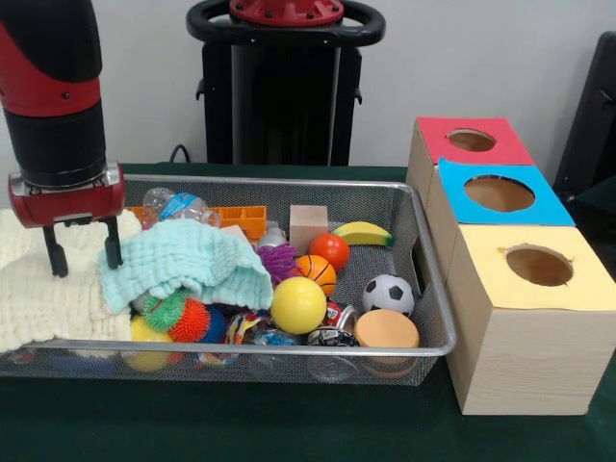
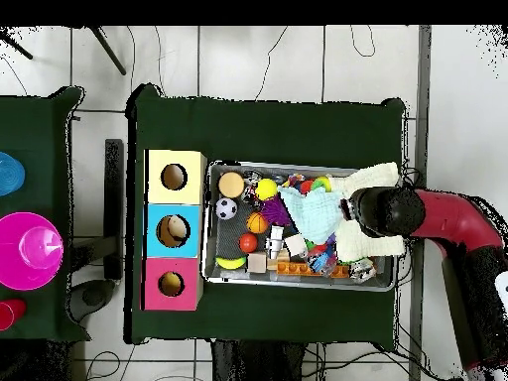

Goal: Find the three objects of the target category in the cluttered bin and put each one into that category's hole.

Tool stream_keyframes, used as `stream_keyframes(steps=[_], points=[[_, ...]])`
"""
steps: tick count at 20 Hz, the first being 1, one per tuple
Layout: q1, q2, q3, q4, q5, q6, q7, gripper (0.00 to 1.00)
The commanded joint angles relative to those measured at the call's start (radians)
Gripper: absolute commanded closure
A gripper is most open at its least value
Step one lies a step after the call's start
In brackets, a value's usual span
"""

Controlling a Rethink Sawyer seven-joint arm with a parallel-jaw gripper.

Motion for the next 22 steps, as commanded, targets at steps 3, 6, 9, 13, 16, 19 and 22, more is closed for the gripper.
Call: stream_keyframes(steps=[3,6,9,13,16,19,22], points=[[-0.014,0.026,0.042,0.084,-0.036,-0.059,-0.144,0.00],[-0.013,0.037,0.041,0.083,-0.042,-0.069,-0.142,0.00],[-0.012,0.058,0.035,0.080,-0.054,-0.091,-0.137,0.00],[-0.014,0.073,0.031,0.082,-0.060,-0.115,-0.136,0.00],[-0.012,0.084,0.027,0.077,-0.064,-0.129,-0.135,0.00],[-0.015,0.098,0.026,0.069,-0.069,-0.146,-0.143,0.00],[-0.016,0.112,0.022,0.061,-0.072,-0.155,-0.146,0.00]])
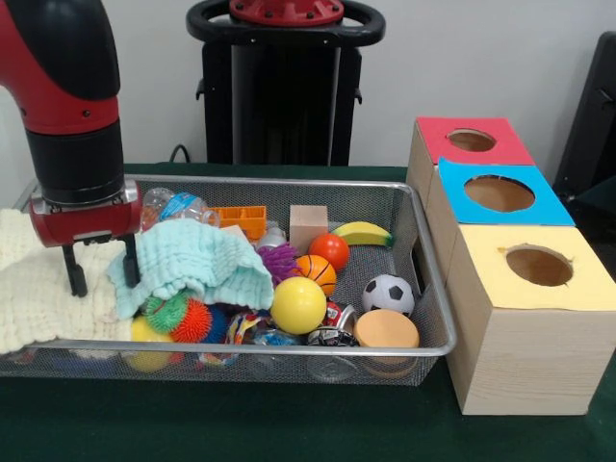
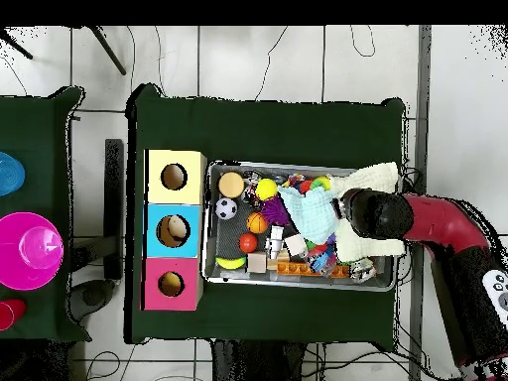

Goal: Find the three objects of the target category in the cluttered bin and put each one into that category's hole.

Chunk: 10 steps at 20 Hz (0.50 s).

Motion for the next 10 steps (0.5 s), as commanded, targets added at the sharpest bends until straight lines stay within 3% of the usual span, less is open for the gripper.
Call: stream_keyframes(steps=[1,10], points=[[-0.016,0.083,0.021,0.035,-0.073,-0.051,-0.148,0.00],[-0.010,0.114,0.006,0.017,-0.089,-0.074,-0.157,0.00]])
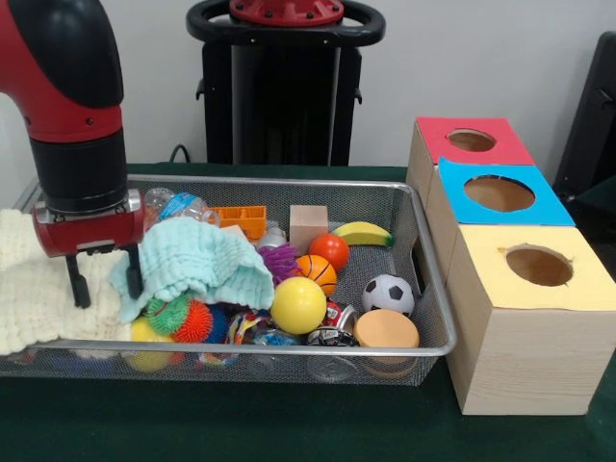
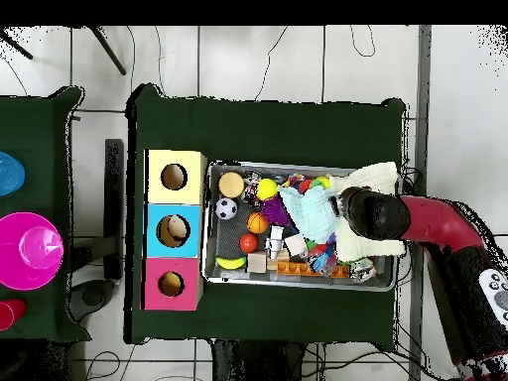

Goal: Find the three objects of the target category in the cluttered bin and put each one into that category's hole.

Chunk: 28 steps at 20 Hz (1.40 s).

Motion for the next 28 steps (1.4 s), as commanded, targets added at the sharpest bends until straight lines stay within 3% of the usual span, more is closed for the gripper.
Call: stream_keyframes(steps=[1,20,21,28], points=[[-0.011,0.102,0.005,0.017,-0.091,-0.029,-0.157,0.00],[-0.010,0.127,-0.015,0.008,-0.095,-0.042,-0.152,0.00],[-0.010,0.126,-0.012,0.007,-0.097,-0.042,-0.156,1.00],[-0.008,0.126,-0.013,0.002,-0.095,-0.029,-0.161,1.00]])
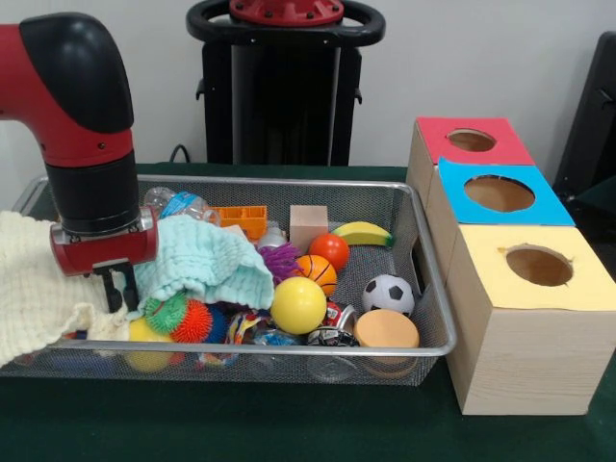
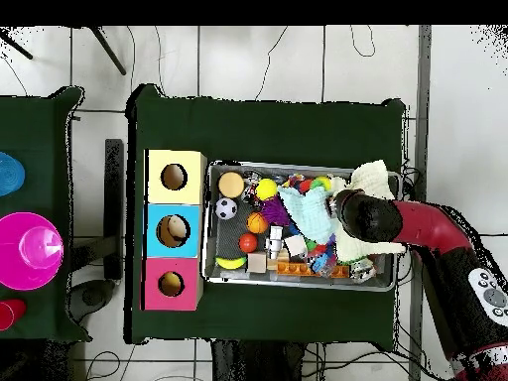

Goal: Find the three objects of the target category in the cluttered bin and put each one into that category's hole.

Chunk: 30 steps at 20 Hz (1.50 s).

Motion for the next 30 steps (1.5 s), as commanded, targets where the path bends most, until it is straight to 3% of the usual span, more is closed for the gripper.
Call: stream_keyframes(steps=[1,8,17,23,30], points=[[0.001,0.067,-0.012,0.002,-0.094,0.023,-0.164,1.00],[0.003,0.066,-0.011,0.001,-0.089,0.026,-0.161,1.00],[0.062,-0.126,-0.018,0.099,-0.003,0.152,-0.083,1.00],[0.092,-0.168,-0.037,0.173,0.002,0.110,-0.001,1.00],[0.128,-0.153,-0.083,0.231,-0.018,0.011,0.087,1.00]])
